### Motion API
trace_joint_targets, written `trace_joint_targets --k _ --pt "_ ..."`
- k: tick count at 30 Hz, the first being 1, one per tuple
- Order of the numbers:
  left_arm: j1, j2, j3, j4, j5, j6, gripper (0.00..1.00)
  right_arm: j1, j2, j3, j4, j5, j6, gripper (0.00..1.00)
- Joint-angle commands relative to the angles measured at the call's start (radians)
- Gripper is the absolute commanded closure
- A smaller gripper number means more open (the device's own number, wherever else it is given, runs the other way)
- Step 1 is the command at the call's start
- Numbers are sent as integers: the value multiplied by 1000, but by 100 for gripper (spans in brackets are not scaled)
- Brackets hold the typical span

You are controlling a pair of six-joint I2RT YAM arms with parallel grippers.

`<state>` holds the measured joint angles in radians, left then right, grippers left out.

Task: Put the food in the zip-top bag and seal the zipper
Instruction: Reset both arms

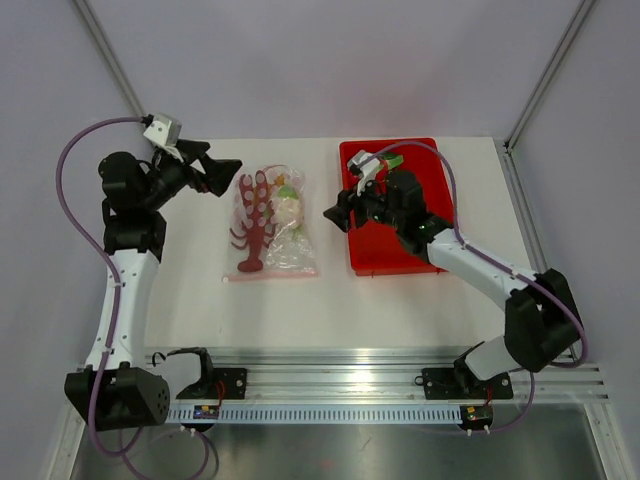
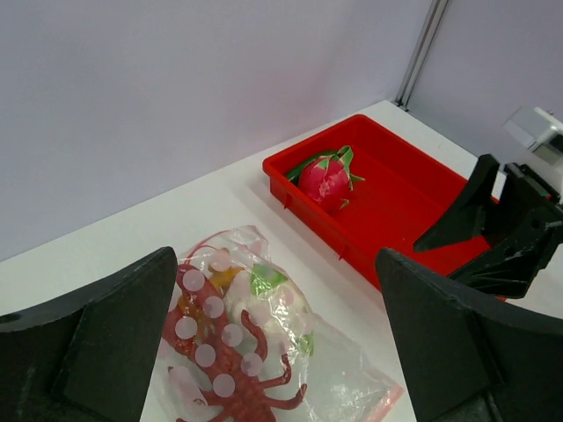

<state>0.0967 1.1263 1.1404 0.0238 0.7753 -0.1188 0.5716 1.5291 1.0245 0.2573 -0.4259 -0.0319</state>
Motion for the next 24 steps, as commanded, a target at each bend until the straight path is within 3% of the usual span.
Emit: trace_joint_targets --k 1,4,6,7,8,12,15,19,21,24 --pt "-20 -62 32 -21 -112 -76 1 -6 -135 113 -225 243 71 34" --pt "-60 -95 7 -94 -252 -77 1 -7 -155 209 -466 378 124 25" --pt "-80 -106 1 -163 -310 -97 1 -7 -194 207 -509 474 177 22" --pt "-86 -106 -8 -185 -333 -108 1 -6 -216 178 -521 531 190 6" --pt "-91 -106 -8 -224 -355 -123 1 -6 -263 160 -526 561 202 2" --pt "-89 -88 -27 -317 -432 -283 1 -7 -385 62 -579 706 288 1" --pt "-147 -86 -85 -341 -480 -324 1 -7 -457 28 -654 860 390 1" --pt "-254 -121 -159 -354 -638 -253 1 -6 -488 14 -820 1039 495 1" --pt "-293 -148 -224 -320 -709 -246 1 -7 -491 -3 -854 1062 526 1" --pt "-296 -155 -258 -298 -706 -263 1 -6 -503 -59 -856 1067 530 1"
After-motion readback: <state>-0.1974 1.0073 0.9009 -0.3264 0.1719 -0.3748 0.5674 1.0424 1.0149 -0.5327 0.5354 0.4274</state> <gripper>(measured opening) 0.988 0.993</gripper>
